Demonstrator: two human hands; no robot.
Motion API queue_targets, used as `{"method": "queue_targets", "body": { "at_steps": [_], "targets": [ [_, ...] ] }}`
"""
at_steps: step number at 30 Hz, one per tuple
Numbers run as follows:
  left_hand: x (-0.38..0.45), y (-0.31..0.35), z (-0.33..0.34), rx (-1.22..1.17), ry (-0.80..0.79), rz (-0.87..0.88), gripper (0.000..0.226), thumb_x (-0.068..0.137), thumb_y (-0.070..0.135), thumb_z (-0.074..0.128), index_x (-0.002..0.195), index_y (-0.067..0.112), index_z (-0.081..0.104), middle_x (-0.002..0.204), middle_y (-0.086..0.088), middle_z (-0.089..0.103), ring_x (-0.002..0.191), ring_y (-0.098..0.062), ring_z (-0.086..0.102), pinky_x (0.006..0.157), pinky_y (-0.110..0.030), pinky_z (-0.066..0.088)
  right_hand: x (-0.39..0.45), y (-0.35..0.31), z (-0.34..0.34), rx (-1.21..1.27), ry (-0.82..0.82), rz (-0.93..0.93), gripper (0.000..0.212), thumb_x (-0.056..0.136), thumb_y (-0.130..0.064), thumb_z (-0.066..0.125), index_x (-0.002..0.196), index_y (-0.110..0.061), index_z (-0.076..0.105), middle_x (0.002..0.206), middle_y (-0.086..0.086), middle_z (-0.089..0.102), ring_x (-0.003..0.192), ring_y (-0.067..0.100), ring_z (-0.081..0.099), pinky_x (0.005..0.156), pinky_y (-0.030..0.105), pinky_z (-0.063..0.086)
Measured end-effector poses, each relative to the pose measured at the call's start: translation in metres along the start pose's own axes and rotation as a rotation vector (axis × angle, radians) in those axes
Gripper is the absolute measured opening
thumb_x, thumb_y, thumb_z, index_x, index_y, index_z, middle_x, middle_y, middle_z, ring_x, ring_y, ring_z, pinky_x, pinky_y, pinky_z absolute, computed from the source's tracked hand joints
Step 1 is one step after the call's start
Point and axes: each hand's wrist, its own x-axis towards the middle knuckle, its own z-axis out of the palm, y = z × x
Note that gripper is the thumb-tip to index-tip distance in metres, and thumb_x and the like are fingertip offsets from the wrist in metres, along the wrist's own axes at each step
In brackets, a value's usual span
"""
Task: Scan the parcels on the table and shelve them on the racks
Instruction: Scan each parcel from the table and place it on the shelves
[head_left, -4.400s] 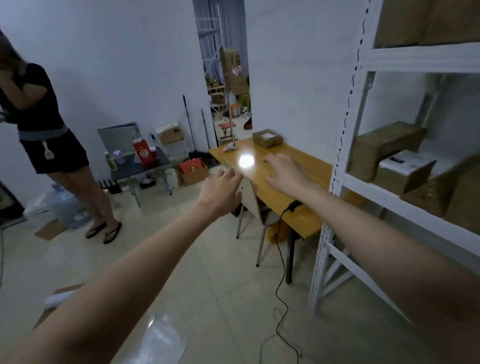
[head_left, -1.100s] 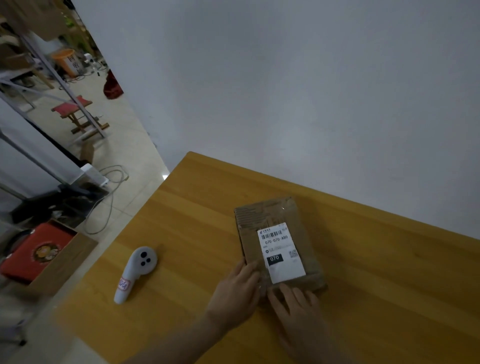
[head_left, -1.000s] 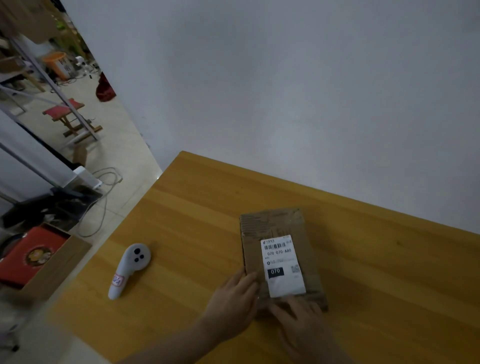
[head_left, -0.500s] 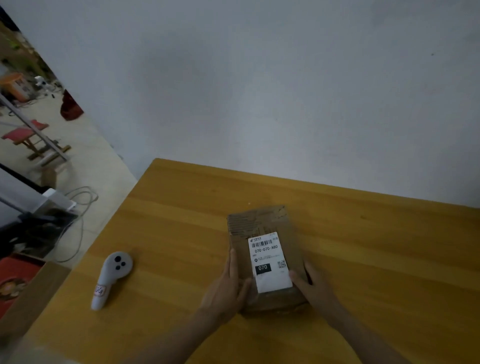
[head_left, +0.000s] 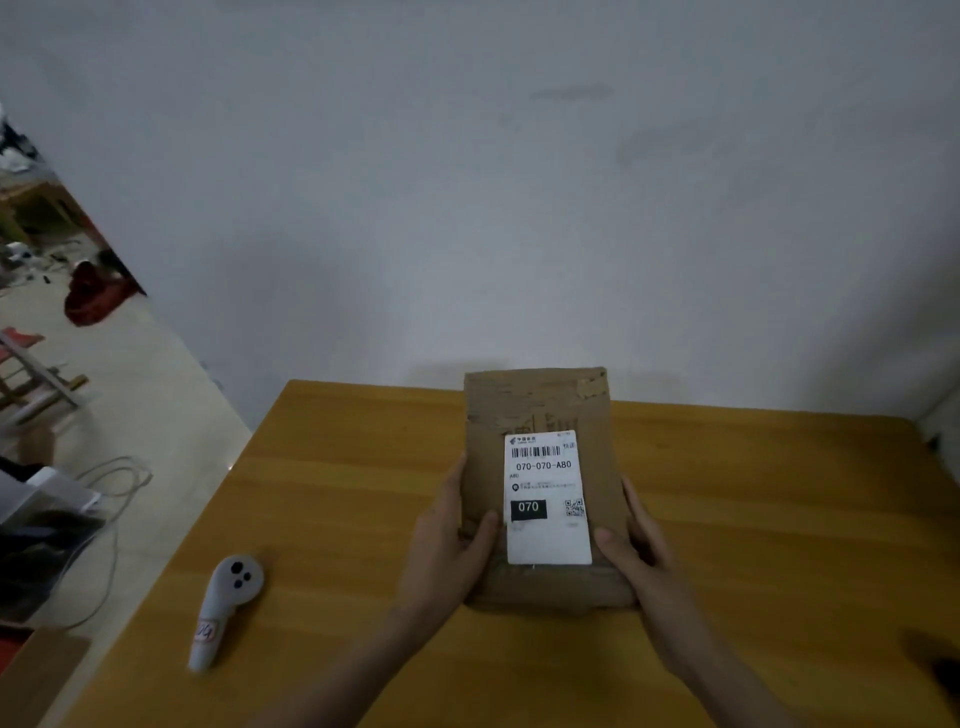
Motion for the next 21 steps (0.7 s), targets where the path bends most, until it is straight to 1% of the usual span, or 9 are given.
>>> {"method": "queue_targets", "body": {
  "at_steps": [2,4,6,9,12,13,16,19,21],
  "targets": [
    [-0.006,0.023,-0.006,-0.129,-0.008,0.042,0.062,0.093,0.021,0.061,0.140,0.041,0.025,0.116,0.036,0.047,0.100,0.021,0.053,0.074,-0.011,0.052,-0.018,-0.019,-0.005,0.047,0.029,-0.059,0.068,0.068,-0.039,0.079,0.124,-0.060,0.047,0.128,-0.016,0.060,0.111,0.015,0.063,0.078,0.035,0.058],
    [-0.014,0.041,-0.010,-0.242,-0.024,0.069,0.062,0.089,0.024,0.065,0.136,0.046,0.031,0.121,0.040,0.048,0.113,0.017,0.049,0.081,-0.012,0.052,-0.037,-0.035,-0.013,0.075,0.059,-0.107,0.075,0.059,-0.046,0.084,0.125,-0.057,0.050,0.127,-0.012,0.063,0.109,0.016,0.065,0.078,0.036,0.058],
    [-0.021,0.054,-0.009,-0.312,-0.059,0.083,0.064,0.083,0.037,0.067,0.135,0.048,0.033,0.129,0.035,0.046,0.118,0.010,0.049,0.085,-0.018,0.053,-0.057,-0.047,-0.021,0.100,0.086,-0.134,0.077,0.059,-0.042,0.084,0.127,-0.052,0.050,0.126,-0.010,0.063,0.108,0.016,0.065,0.076,0.034,0.059],
    [-0.029,0.068,-0.002,-0.372,-0.152,0.067,0.062,0.078,0.050,0.063,0.130,0.058,0.031,0.131,0.026,0.046,0.111,0.004,0.057,0.078,-0.021,0.055,-0.083,-0.060,-0.034,0.125,0.135,-0.159,0.072,0.062,-0.037,0.085,0.125,-0.052,0.052,0.123,-0.010,0.065,0.105,0.017,0.067,0.071,0.032,0.059],
    [-0.038,0.083,0.010,-0.420,-0.281,0.037,0.061,0.080,0.048,0.058,0.129,0.061,0.024,0.127,0.019,0.053,0.105,0.001,0.062,0.074,-0.020,0.055,-0.103,-0.069,-0.049,0.115,0.168,-0.173,0.086,0.043,-0.053,0.089,0.121,-0.053,0.055,0.124,-0.009,0.065,0.104,0.020,0.067,0.072,0.038,0.059],
    [-0.042,0.088,0.014,-0.450,-0.305,0.029,0.060,0.081,0.045,0.058,0.129,0.060,0.024,0.123,0.020,0.053,0.101,0.004,0.063,0.073,-0.019,0.055,-0.109,-0.070,-0.054,0.123,0.179,-0.181,0.087,0.042,-0.053,0.089,0.122,-0.052,0.055,0.123,-0.009,0.065,0.104,0.020,0.068,0.071,0.037,0.059],
    [-0.050,0.104,0.028,-0.506,-0.349,0.031,0.057,0.082,0.037,0.057,0.125,0.058,0.026,0.116,0.027,0.050,0.095,0.014,0.061,0.072,-0.017,0.054,-0.125,-0.075,-0.067,0.170,0.232,-0.200,0.072,0.057,-0.039,0.086,0.122,-0.045,0.056,0.116,-0.010,0.069,0.100,0.017,0.069,0.068,0.031,0.059],
    [-0.055,0.116,0.043,-0.518,-0.370,0.039,0.059,0.082,0.034,0.059,0.127,0.057,0.027,0.119,0.026,0.053,0.100,0.011,0.061,0.075,-0.022,0.055,-0.135,-0.074,-0.084,0.177,0.294,-0.185,0.054,0.075,-0.019,0.069,0.119,-0.046,0.056,0.111,-0.013,0.070,0.098,0.014,0.069,0.068,0.030,0.059],
    [-0.058,0.121,0.055,-0.535,-0.376,0.019,0.061,0.086,0.026,0.060,0.130,0.054,0.028,0.118,0.023,0.054,0.099,0.010,0.062,0.073,-0.023,0.056,-0.141,-0.073,-0.097,0.159,0.299,-0.174,0.052,0.076,-0.018,0.067,0.115,-0.050,0.057,0.111,-0.014,0.070,0.099,0.015,0.069,0.070,0.032,0.059]
  ]
}}
